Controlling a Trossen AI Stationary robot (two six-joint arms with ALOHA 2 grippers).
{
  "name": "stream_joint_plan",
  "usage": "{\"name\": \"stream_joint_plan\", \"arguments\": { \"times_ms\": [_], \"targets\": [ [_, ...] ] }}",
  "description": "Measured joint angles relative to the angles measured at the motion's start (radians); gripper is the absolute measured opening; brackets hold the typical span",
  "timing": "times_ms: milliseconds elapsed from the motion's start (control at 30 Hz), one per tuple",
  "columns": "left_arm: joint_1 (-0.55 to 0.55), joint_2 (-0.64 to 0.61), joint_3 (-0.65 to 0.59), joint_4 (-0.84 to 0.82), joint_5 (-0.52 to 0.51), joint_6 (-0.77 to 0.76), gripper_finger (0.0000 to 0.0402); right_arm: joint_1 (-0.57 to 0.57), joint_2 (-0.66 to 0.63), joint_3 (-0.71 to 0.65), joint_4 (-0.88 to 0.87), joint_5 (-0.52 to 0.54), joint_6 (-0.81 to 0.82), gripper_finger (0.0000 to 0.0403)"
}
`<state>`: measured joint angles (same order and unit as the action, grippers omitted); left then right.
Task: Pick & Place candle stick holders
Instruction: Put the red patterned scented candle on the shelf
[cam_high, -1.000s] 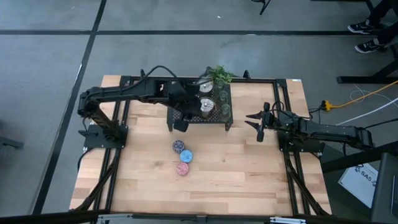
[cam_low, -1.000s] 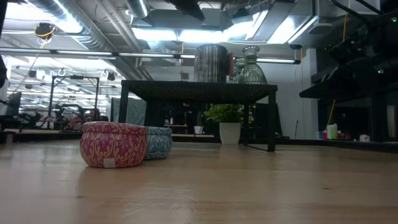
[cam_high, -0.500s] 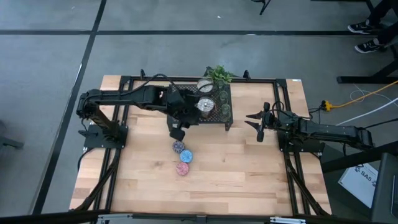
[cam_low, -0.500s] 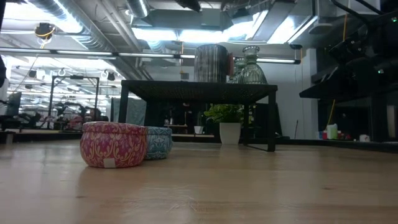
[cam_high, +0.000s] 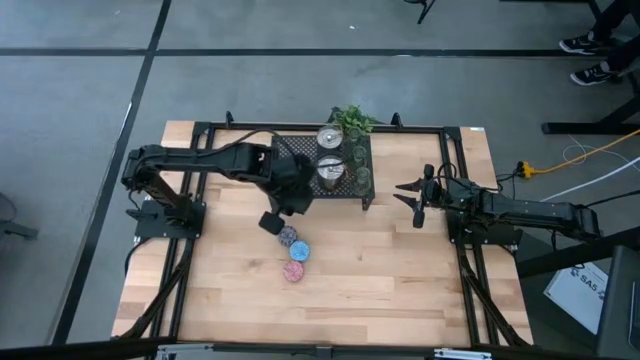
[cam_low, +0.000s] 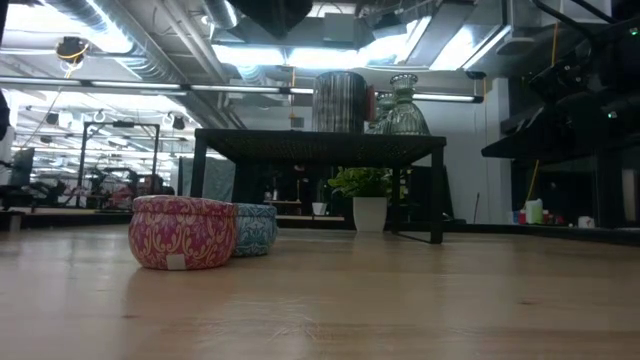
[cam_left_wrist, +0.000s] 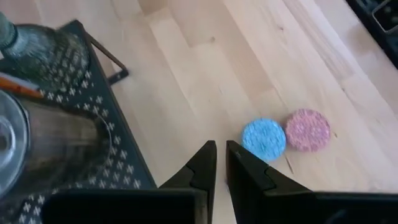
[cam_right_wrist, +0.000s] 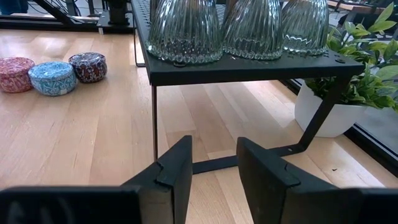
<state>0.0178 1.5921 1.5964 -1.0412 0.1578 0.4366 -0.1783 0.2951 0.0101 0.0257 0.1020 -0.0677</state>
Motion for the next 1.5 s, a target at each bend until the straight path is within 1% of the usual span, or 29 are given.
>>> {"name": "stream_joint_plan", "arguments": {
  "times_ms": [200, 367, 433, 533, 667, 767, 967, 1133, 1300, 1500],
  "targets": [
    [0.004, 0.0, -0.016, 0.111, -0.005, -0.012, 0.0026, 0.0, 0.0, 0.0, 0.0, 0.0, 0.0, 0.0128],
    [-0.009, 0.0, -0.013, 0.156, -0.014, -0.053, 0.0017, 0.0, 0.0, 0.0, 0.0, 0.0, 0.0, 0.0128],
    [-0.019, 0.0, -0.013, 0.153, -0.029, -0.057, 0.0012, 0.0, 0.0, 0.0, 0.0, 0.0, 0.0, 0.0128],
    [-0.036, 0.0, -0.013, 0.152, -0.079, -0.062, 0.0003, 0.0, 0.0, 0.0, 0.0, 0.0, 0.0, 0.0128],
    [-0.066, 0.0, -0.013, 0.139, -0.112, -0.084, 0.0002, 0.0, 0.0, 0.0, 0.0, 0.0, 0.0, 0.0128],
    [-0.103, 0.0, -0.013, 0.094, -0.136, -0.084, 0.0002, 0.0, 0.0, 0.0, 0.0, 0.0, 0.0, 0.0128],
    [-0.204, 0.0, -0.013, -0.008, -0.254, -0.125, 0.0002, 0.0, 0.0, 0.0, 0.0, 0.0, 0.0, 0.0128],
    [-0.277, -0.019, -0.039, -0.024, -0.234, -0.128, 0.0002, 0.0, 0.0, 0.0, 0.0, 0.0, 0.0, 0.0128],
    [-0.307, -0.043, -0.095, 0.003, -0.232, -0.149, 0.0002, 0.0, 0.0, 0.0, 0.0, 0.0, 0.0, 0.0128],
    [-0.312, -0.102, -0.223, 0.164, -0.149, -0.228, 0.0002, 0.0, 0.0, 0.0, 0.0, 0.0, 0.0, 0.0128]
  ]
}}
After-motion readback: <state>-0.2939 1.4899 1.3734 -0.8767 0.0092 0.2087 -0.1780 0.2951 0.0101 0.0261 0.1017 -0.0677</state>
